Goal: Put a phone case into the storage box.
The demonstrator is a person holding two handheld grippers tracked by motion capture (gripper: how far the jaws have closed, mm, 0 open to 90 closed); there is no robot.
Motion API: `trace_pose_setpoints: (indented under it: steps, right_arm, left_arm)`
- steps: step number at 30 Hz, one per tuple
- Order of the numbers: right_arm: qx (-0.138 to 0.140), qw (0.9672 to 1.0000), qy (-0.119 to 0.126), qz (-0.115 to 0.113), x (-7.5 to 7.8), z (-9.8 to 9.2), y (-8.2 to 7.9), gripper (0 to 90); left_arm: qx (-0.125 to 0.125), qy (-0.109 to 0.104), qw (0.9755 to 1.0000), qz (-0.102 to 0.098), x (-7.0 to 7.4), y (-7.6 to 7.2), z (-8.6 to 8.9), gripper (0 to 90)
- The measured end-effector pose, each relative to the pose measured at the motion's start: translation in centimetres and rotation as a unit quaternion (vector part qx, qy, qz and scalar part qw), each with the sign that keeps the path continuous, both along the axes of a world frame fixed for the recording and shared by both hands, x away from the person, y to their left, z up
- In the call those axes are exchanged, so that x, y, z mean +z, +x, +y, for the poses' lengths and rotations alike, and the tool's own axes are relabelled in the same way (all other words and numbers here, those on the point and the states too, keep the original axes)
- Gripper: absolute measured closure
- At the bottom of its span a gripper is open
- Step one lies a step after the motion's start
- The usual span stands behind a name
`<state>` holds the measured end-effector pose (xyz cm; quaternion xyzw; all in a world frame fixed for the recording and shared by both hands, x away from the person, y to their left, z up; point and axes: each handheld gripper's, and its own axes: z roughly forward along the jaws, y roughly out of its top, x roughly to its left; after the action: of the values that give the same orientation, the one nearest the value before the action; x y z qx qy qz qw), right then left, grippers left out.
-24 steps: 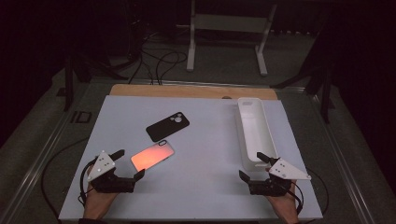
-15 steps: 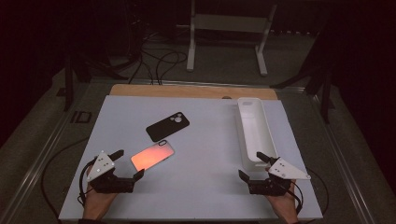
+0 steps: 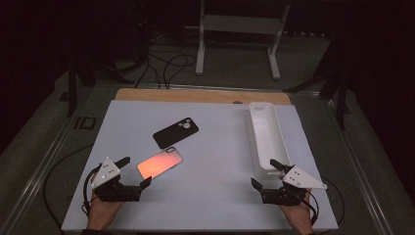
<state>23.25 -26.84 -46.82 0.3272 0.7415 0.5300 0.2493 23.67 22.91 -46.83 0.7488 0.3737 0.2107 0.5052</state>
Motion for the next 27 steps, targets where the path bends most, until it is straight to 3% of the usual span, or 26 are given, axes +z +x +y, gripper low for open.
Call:
trace_pose_setpoints:
  steps: [7, 15, 27]
  right_arm:
    - [-0.004, 1.0000, 0.003, -0.002, 0.1, -0.1, 0.0, 7.7]
    - [-0.006, 1.0000, 0.003, -0.003, 0.1, -0.1, 0.1, 7.7]
    - [-0.006, 1.0000, 0.000, -0.002, 0.1, 0.0, 0.1, 7.7]
  left_arm:
    - [-0.002, -0.010, 0.9998, 0.015, 0.5, 0.8, -0.1, 0.0]
    - [-0.001, 0.012, 0.9999, 0.011, 0.9, 1.7, -0.6, 0.0]
    - [-0.009, 0.036, 0.9990, 0.023, 0.9, 3.0, -1.5, 0.0]
